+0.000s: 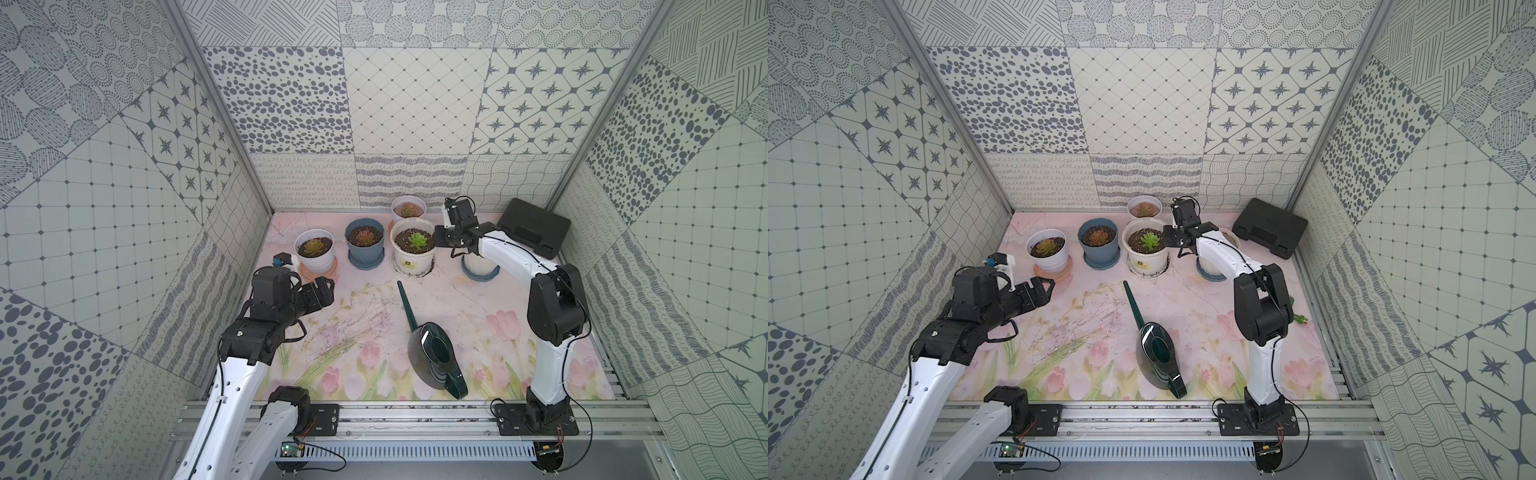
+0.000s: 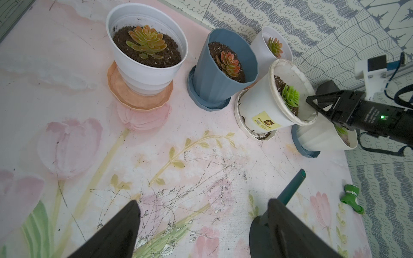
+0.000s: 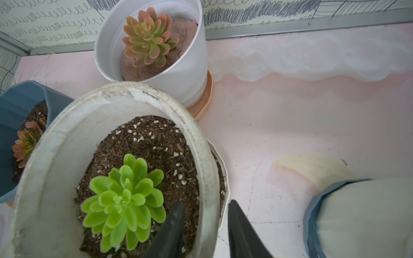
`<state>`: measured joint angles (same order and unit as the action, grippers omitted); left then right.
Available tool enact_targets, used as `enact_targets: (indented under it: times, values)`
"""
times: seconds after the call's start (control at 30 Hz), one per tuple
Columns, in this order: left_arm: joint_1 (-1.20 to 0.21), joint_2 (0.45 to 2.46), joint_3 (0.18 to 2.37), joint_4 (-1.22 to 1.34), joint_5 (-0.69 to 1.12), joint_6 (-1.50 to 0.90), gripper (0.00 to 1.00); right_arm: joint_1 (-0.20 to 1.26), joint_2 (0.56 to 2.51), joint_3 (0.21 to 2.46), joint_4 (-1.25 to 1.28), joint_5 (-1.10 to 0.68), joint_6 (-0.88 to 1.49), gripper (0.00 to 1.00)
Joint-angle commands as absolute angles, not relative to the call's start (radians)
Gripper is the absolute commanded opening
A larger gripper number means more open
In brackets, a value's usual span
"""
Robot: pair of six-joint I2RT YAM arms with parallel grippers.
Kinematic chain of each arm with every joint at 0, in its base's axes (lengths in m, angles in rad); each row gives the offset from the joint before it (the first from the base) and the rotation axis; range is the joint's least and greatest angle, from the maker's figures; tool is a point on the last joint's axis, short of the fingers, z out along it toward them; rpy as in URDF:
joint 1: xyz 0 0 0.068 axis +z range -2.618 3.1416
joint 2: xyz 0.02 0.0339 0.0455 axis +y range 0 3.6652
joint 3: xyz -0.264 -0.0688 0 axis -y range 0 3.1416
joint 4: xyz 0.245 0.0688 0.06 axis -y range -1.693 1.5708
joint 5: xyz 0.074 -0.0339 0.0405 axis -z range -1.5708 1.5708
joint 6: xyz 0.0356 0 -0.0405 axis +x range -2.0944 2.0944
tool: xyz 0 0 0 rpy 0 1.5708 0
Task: Water the succulent around the soil edge
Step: Move the pot to the center of the board.
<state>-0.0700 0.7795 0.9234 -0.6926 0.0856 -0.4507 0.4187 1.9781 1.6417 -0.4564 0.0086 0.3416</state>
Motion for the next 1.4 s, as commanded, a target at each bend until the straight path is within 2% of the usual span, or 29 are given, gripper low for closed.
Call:
enact_targets:
  times: [0.0,0.23,0.47,1.1,1.17,1.3,1.37]
  values:
    - [-0.068,0.782,0.922,-0.703,0.113,-0.434,0.93,0.419,1.976,1.654,-0.476,0.020,0.329,0.25]
    - [-0.068,0.783,0.922,-0.705,0.112,-0.435,0.94,0.417,1.935,1.653,-0.555,0.043,0.316,0.08]
    - [-0.068,0.787,0.922,-0.707,0.123,-0.436,0.95,0.423,1.920,1.677,-0.706,0.024,0.262,0.01]
    - [-0.068,0.782,0.922,-0.710,0.143,-0.437,0.97,0.529,1.776,1.539,-0.797,-0.156,0.237,0.00]
    - [-0.068,0.784,0.922,-0.710,0.143,-0.437,0.97,0.545,1.778,1.544,-0.796,-0.165,0.241,0.05]
    - [-0.069,0.782,0.923,-0.711,0.142,-0.437,0.98,0.552,1.769,1.565,-0.797,-0.150,0.251,0.26]
    - [-0.068,0.782,0.922,-0.712,0.142,-0.438,0.98,0.550,1.748,1.582,-0.797,-0.110,0.247,0.29]
